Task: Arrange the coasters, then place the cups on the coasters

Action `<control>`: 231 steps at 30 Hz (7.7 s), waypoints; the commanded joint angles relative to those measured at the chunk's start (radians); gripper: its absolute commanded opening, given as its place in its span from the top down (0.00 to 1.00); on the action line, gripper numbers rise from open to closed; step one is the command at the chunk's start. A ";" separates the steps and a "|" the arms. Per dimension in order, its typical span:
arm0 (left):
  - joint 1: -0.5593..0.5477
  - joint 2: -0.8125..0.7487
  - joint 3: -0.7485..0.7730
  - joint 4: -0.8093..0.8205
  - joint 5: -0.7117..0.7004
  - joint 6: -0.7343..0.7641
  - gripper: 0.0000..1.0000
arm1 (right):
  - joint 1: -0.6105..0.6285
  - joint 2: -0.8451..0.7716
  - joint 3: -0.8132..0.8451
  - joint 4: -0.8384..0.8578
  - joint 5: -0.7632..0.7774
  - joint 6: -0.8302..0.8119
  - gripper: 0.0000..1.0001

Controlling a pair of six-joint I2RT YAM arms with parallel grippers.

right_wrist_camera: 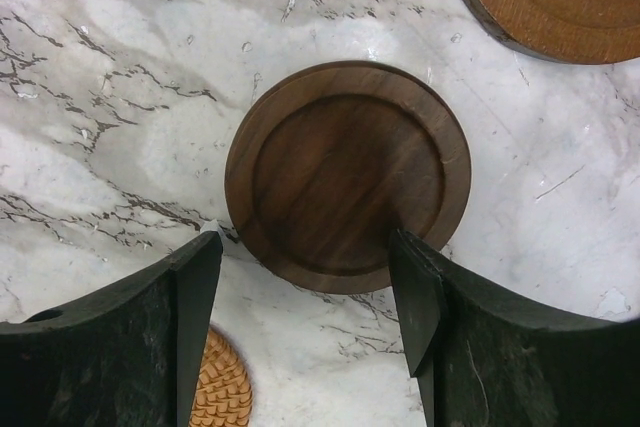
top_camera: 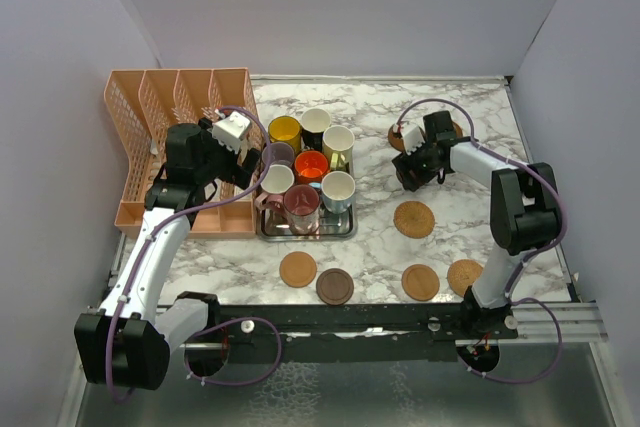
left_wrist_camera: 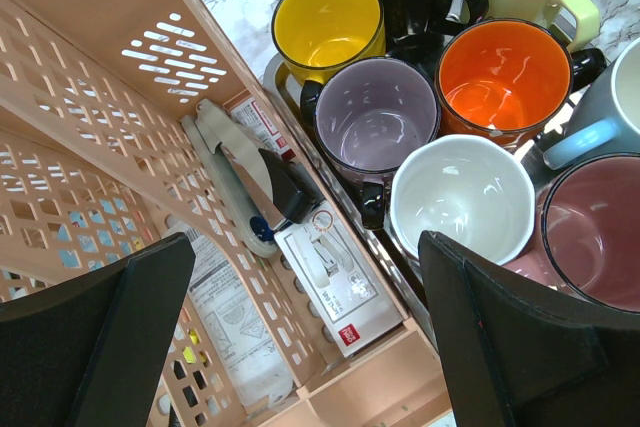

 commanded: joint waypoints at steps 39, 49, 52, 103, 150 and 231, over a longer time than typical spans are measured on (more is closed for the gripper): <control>-0.003 0.000 0.011 0.001 0.046 -0.002 0.01 | 0.075 -0.371 -0.281 -0.139 -0.110 -0.094 0.28; -0.003 0.002 0.011 0.001 0.049 -0.004 0.01 | 0.080 -0.317 -0.324 -0.096 -0.054 -0.089 0.29; -0.003 0.002 0.011 0.001 0.051 -0.003 0.01 | 0.080 -0.295 -0.326 -0.090 -0.029 -0.089 0.30; -0.002 -0.016 0.001 -0.001 0.042 0.002 0.01 | 0.018 -0.286 -0.224 -0.173 -0.096 -0.099 0.30; 0.024 0.105 0.133 -0.056 0.029 -0.085 0.01 | 0.975 -0.294 -0.261 0.100 -0.300 -0.234 0.26; 0.025 0.057 0.093 -0.008 0.120 -0.076 0.01 | 0.237 -0.451 -0.416 -0.435 -0.209 -0.588 0.38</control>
